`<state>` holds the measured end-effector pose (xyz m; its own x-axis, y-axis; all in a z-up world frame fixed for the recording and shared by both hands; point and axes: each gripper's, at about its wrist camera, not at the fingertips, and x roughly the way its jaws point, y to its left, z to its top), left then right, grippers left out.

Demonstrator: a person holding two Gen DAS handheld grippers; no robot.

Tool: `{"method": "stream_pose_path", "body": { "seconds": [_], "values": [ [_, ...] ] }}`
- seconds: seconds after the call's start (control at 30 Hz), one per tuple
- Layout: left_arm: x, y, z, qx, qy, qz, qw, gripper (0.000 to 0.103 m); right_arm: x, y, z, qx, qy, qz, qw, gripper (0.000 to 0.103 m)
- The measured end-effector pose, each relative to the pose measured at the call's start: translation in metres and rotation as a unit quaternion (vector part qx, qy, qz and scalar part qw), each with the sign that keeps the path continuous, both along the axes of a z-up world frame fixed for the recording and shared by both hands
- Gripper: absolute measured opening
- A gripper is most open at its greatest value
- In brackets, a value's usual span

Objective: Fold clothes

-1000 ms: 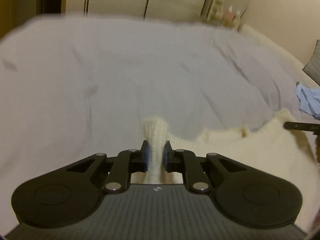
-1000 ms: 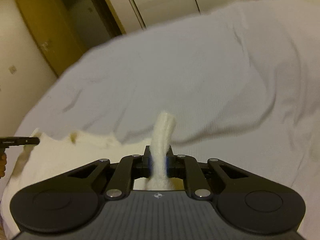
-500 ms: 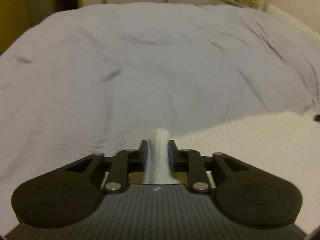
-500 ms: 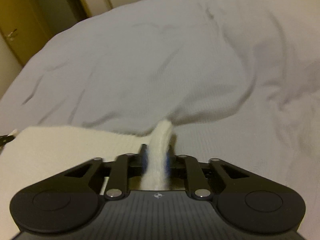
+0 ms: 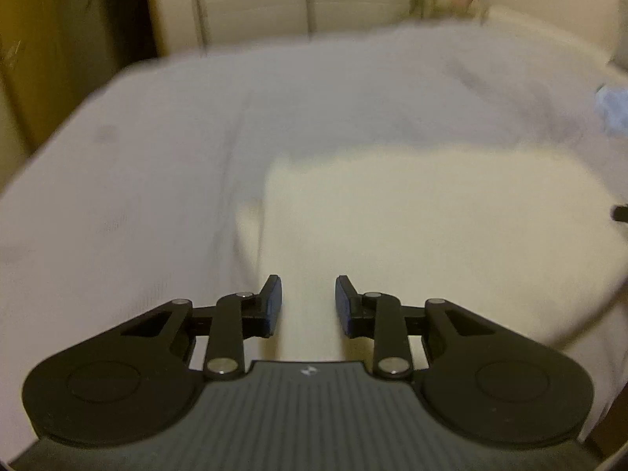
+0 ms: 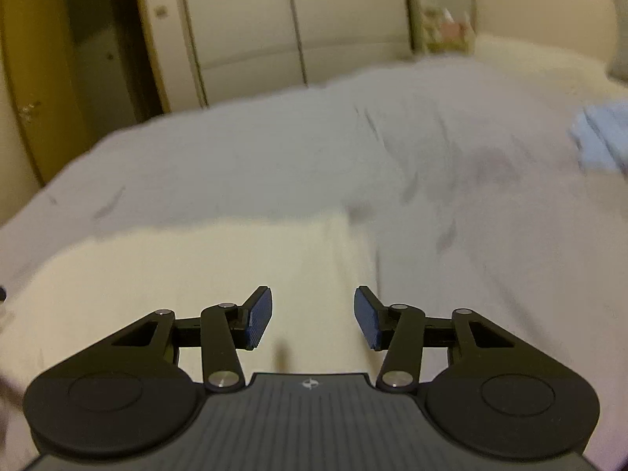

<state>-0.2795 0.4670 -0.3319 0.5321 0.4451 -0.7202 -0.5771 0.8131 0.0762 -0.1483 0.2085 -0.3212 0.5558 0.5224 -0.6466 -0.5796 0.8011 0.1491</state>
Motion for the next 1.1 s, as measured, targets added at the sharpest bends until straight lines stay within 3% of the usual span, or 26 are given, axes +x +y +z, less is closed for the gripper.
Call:
{"method": "stream_pose_path", "body": {
  "seconds": [0.07,0.13,0.27,0.37,0.43,0.5,0.83,1.1],
  "values": [
    [-0.009,-0.005,-0.012,-0.004,0.01,0.038,0.9992,0.027,-0.012,-0.007,-0.019,-0.023,-0.001,-0.016,1.0,0.037],
    [-0.016,-0.01,-0.001,-0.009,0.005,0.064,0.9979,0.024,-0.02,-0.014,-0.015,-0.016,0.006,-0.03,0.999,0.035],
    [-0.017,-0.042,0.026,0.022,-0.022,0.052,0.9981,0.024,-0.034,-0.017,0.006,-0.015,-0.013,-0.063,0.998,0.04],
    [0.006,-0.053,0.011,0.024,0.007,0.041,0.9988,0.031,-0.043,-0.016,0.003,-0.008,-0.006,-0.049,0.999,0.04],
    [0.012,-0.06,-0.007,0.024,0.039,0.049,0.9978,0.031,-0.039,-0.021,-0.014,-0.034,0.013,-0.06,0.998,0.041],
    [0.012,-0.076,-0.002,0.047,0.046,0.045,0.9968,0.027,-0.044,-0.032,-0.015,-0.024,0.032,-0.074,0.996,0.044],
    [0.005,-0.135,0.035,0.044,0.016,-0.014,0.9988,0.036,-0.08,-0.06,0.012,0.026,0.062,-0.08,0.995,0.053],
    [0.01,-0.131,0.036,0.044,0.01,-0.026,0.9987,0.036,-0.086,-0.056,0.016,0.032,0.075,-0.077,0.994,0.055]
  ]
}}
